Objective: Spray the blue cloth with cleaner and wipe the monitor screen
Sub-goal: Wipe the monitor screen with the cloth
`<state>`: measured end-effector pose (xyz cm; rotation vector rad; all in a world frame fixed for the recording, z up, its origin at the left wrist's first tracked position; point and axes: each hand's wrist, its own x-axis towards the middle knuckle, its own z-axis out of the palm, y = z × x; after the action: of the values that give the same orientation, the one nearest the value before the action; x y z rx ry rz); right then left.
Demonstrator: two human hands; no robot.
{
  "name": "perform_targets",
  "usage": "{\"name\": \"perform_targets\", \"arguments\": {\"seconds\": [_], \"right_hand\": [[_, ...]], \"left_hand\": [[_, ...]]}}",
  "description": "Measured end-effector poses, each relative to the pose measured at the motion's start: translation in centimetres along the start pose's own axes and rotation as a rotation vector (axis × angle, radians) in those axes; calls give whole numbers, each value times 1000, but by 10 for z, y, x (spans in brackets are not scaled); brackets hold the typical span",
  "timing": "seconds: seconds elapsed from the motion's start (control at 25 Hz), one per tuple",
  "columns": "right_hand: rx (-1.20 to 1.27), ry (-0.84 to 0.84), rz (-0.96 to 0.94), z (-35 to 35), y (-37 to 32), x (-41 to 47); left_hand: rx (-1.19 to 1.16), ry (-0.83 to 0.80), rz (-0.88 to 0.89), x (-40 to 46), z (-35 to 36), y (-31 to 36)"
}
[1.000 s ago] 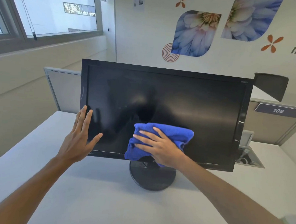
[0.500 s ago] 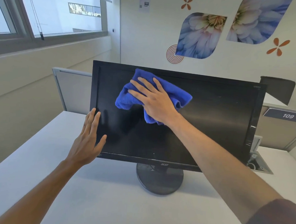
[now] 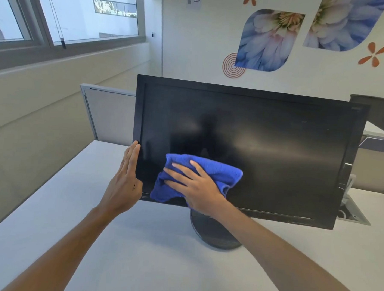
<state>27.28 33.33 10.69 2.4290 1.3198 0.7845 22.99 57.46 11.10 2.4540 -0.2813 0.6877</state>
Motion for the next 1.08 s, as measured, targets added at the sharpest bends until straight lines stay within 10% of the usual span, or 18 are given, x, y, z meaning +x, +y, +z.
{"name": "perform_targets", "arguments": {"seconds": [0.28, 0.64, 1.08], "right_hand": [[-32, -1, 2, 0, -13, 2], [-12, 219, 477, -65, 62, 119], [186, 154, 492, -20, -55, 97]], "left_hand": [[-3, -42, 4, -6, -14, -10], [-166, -145, -88, -18, -8, 13], [-484, -7, -271, -14, -11, -14]]}}
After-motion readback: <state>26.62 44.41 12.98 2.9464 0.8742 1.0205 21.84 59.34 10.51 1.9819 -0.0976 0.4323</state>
